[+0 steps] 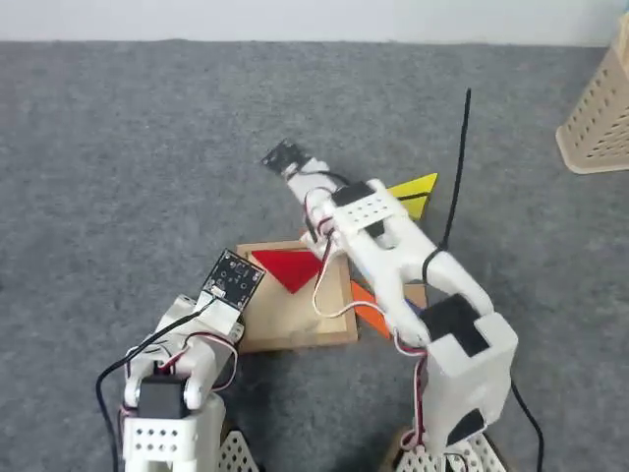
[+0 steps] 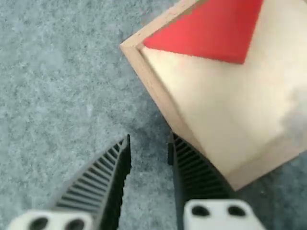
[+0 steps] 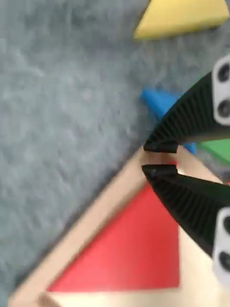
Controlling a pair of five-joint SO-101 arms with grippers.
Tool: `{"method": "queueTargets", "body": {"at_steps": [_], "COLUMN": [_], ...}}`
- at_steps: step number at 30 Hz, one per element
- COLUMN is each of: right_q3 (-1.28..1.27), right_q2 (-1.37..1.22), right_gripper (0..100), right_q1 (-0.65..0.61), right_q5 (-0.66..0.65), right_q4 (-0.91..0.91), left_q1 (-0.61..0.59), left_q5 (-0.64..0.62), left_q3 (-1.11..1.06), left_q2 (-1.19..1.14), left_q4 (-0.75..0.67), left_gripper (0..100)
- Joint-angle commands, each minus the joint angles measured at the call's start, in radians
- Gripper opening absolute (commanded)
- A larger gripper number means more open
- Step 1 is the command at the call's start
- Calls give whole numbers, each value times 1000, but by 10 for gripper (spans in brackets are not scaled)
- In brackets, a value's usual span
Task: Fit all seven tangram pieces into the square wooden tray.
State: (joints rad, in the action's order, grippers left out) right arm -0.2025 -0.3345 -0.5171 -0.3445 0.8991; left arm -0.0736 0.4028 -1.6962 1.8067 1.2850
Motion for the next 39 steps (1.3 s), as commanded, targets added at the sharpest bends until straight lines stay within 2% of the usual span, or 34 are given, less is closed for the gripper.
{"method": "queueTargets", "body": {"at_steps": [1,6,11,14,17,19,22,28,31,39], "right_q3": [32,-6,-138,-189,-187,-152,-71,160,270,436], "right_q2": [12,193,447,553,587,562,470,194,61,-208], "right_gripper": [69,71,70,70,74,87,169,301,314,314], "right_q1": [38,42,50,91,188,243,282,266,262,262], "right_q5": [60,141,147,144,153,152,114,-198,-288,-402], "right_q4": [-28,21,36,31,31,33,41,128,182,166], "left_q1": [-6,-6,-6,-6,-6,-6,-6,-6,-6,-6], "left_q5": [-8,-8,-8,-8,-8,-8,-8,-8,-8,-8], "left_q3": [12,12,12,12,12,12,12,12,12,12], "left_q2": [21,21,21,21,21,21,21,21,21,21], "left_q4": [0,0,0,0,0,0,0,0,0,0], "left_gripper": [122,122,122,122,122,122,122,122,122,122]}}
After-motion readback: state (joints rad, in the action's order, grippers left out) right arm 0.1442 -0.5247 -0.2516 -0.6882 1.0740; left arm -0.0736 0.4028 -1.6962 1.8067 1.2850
